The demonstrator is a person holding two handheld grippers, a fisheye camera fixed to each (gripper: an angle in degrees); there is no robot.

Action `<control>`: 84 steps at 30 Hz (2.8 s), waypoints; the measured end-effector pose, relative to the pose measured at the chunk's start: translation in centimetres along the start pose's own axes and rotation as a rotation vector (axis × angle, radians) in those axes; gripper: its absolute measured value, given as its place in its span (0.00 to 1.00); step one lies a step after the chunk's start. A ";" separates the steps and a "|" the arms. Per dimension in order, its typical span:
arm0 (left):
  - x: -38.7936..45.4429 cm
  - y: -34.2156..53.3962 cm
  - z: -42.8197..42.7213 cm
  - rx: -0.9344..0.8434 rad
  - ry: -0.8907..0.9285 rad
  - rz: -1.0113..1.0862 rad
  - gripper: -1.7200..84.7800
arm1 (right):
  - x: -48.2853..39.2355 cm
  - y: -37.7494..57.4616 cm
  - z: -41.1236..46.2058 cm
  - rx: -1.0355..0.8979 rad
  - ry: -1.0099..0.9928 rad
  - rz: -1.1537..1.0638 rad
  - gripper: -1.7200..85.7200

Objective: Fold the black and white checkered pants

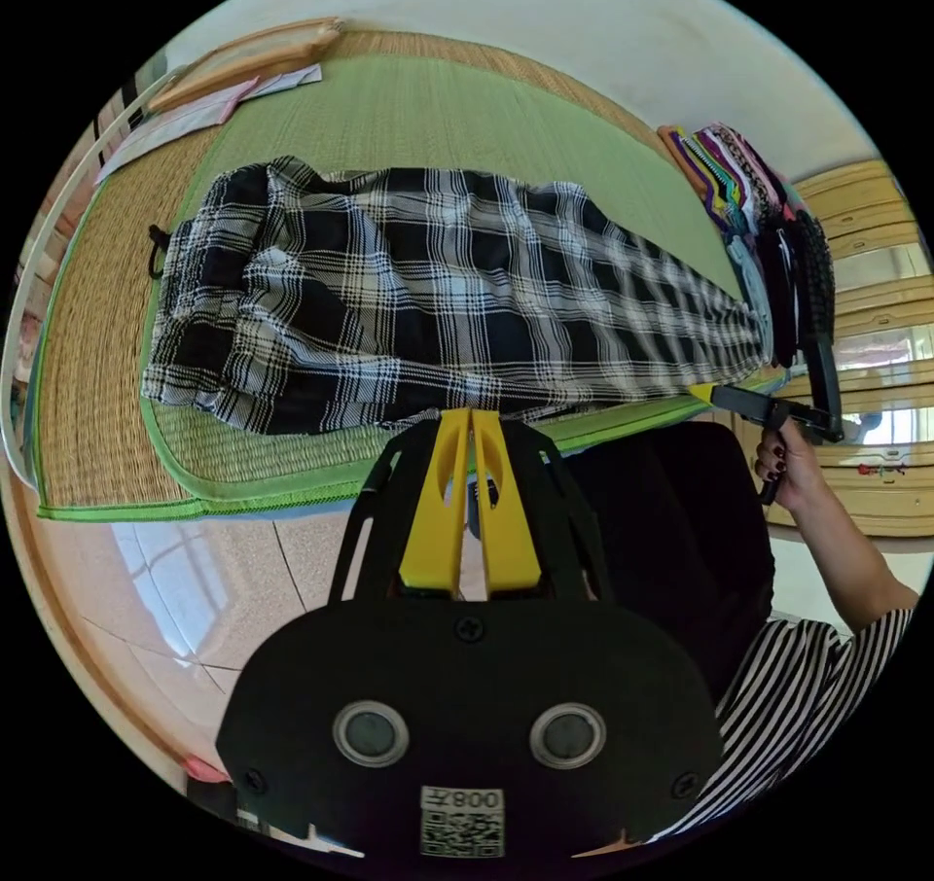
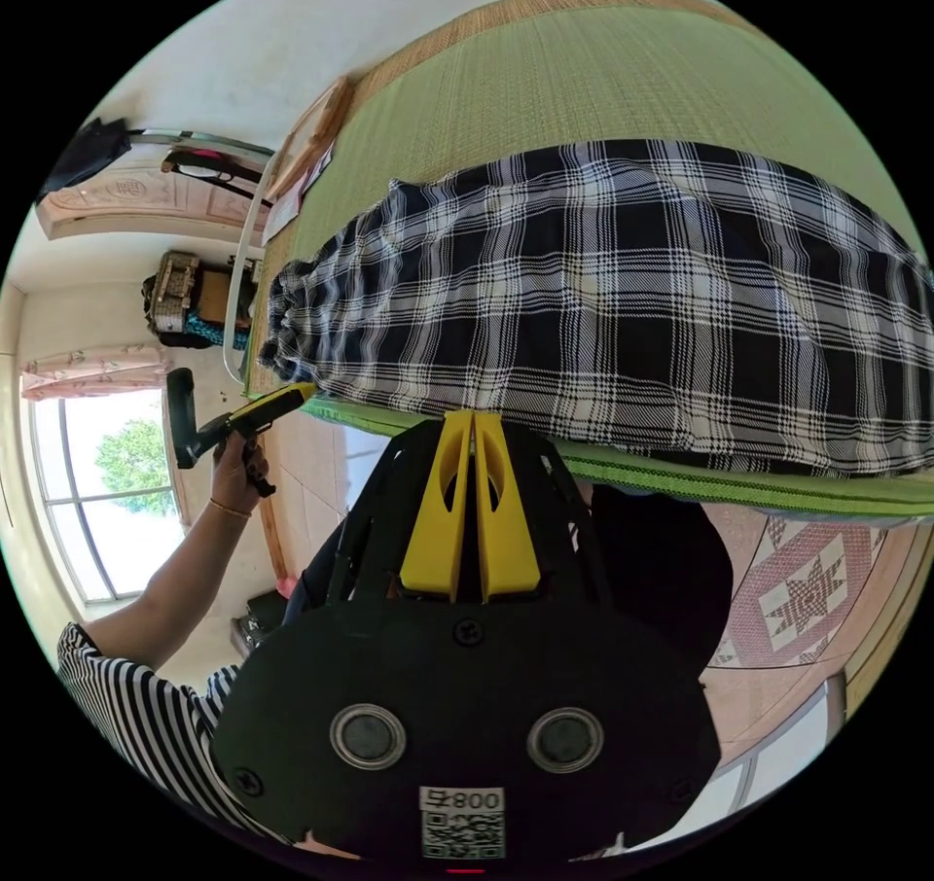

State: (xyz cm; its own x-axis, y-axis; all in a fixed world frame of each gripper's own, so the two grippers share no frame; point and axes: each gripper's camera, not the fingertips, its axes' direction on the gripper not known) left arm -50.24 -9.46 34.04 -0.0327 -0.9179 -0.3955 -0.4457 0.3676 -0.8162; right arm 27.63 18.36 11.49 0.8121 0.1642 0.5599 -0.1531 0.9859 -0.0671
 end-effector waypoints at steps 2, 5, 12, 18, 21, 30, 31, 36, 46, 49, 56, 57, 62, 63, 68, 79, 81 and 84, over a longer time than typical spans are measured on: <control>1.3 -0.6 1.2 0.028 -0.006 -0.007 0.02 | 1.2 1.3 -0.8 0.015 -0.007 -0.001 0.02; 2.1 -1.5 2.7 0.044 0.040 -0.039 0.02 | 2.8 3.0 -2.1 0.046 -0.014 0.001 0.02; 4.1 -2.6 4.8 0.090 0.187 -0.137 0.02 | 8.1 8.0 -5.8 0.173 -0.092 0.057 0.02; 10.6 -4.1 4.9 0.251 0.258 -0.031 0.02 | 15.0 13.4 -9.9 0.388 -0.199 0.170 0.02; 15.8 -6.5 5.6 0.280 0.241 0.088 0.02 | 18.6 15.7 -11.6 0.506 -0.244 0.241 0.03; 34.8 -19.2 14.4 0.133 0.346 0.460 0.03 | 28.2 18.7 -17.2 0.721 -0.145 0.419 0.09; 37.6 -21.0 16.0 0.103 0.358 0.505 0.04 | 29.3 18.7 -18.0 0.729 -0.121 0.436 0.10; 48.4 -27.7 22.8 -0.020 0.380 0.664 0.06 | 33.1 18.3 -20.7 0.751 0.010 0.497 0.13; 65.6 -38.1 35.3 -0.167 0.347 0.845 0.11 | 38.3 15.7 -21.7 0.670 0.179 0.513 0.14; 69.6 -40.4 38.0 -0.175 0.322 0.887 0.12 | 38.9 15.6 -21.9 0.680 0.168 0.485 0.14; 78.3 -45.2 43.6 -0.206 0.256 0.978 0.13 | 40.1 15.6 -22.2 0.684 0.139 0.434 0.12; 78.9 -45.5 44.1 -0.208 0.252 0.987 0.13 | 40.2 15.7 -22.2 0.689 0.137 0.439 0.12; 84.4 -47.0 48.0 -0.230 0.153 1.094 0.13 | 41.1 16.2 -22.2 0.716 0.080 0.423 0.11; 84.9 -47.1 48.5 -0.242 0.136 1.102 0.13 | 41.2 16.2 -22.2 0.715 0.077 0.420 0.10; 86.8 -48.2 50.5 -0.259 0.147 1.107 0.10 | 41.6 16.2 -22.2 0.718 0.042 0.406 0.09; 89.5 -50.2 49.6 -0.274 0.219 1.114 0.05 | 42.0 17.5 -23.3 0.766 -0.072 0.425 0.05; 89.8 -50.3 48.9 -0.267 0.225 1.132 0.05 | 41.6 17.8 -23.7 0.786 -0.090 0.421 0.05; 90.1 -50.4 47.4 -0.253 0.216 1.181 0.05 | 40.5 18.3 -24.5 0.812 -0.107 0.389 0.05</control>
State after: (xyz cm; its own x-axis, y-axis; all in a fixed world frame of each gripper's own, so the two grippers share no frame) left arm 11.65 -103.60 19.53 -0.6710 -0.0557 -0.7393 -0.2026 0.9730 0.1107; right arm 71.45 43.80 12.71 0.5694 0.4377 0.6958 -0.7887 0.5295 0.3123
